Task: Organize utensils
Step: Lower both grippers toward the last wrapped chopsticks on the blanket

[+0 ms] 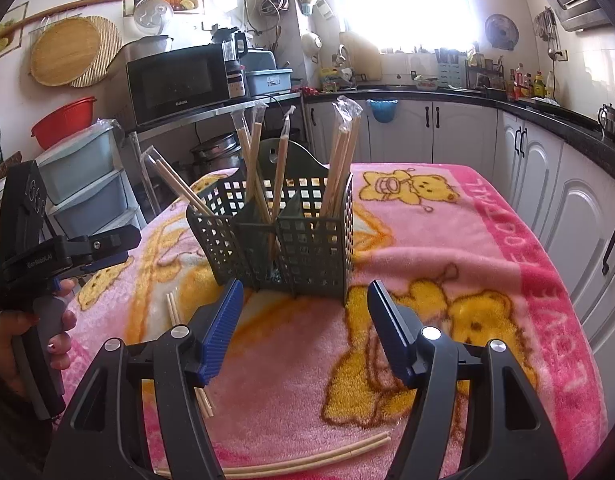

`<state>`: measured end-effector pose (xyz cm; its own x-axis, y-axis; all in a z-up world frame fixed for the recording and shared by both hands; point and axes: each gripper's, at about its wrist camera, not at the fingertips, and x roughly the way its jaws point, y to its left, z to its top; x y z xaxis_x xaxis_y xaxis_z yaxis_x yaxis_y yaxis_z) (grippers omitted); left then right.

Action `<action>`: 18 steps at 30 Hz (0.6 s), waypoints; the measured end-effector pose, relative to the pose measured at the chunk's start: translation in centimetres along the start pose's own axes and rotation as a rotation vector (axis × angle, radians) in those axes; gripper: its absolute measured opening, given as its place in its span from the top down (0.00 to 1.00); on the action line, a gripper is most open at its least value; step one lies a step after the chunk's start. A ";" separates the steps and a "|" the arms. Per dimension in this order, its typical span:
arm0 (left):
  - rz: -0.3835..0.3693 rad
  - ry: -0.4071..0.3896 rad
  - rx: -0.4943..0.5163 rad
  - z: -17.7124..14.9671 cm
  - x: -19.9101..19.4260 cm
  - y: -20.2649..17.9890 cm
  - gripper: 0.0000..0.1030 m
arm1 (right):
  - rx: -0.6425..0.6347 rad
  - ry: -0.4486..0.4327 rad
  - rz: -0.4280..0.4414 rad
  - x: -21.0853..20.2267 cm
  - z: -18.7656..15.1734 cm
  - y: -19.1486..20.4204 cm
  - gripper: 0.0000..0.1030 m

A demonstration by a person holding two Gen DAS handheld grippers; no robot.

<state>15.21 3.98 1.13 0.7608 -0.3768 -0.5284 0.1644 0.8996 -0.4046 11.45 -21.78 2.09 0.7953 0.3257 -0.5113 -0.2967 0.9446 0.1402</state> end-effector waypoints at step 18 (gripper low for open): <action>0.046 0.118 -0.048 -2.6 2.4 1.9 0.10 | 0.026 0.070 -0.010 0.2 -2.5 -1.4 0.40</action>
<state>15.71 4.22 -2.89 0.6874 -0.3616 -0.6299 0.0989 0.9058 -0.4121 10.71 -23.11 -0.31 0.7589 0.3131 -0.5711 -0.2741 0.9490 0.1559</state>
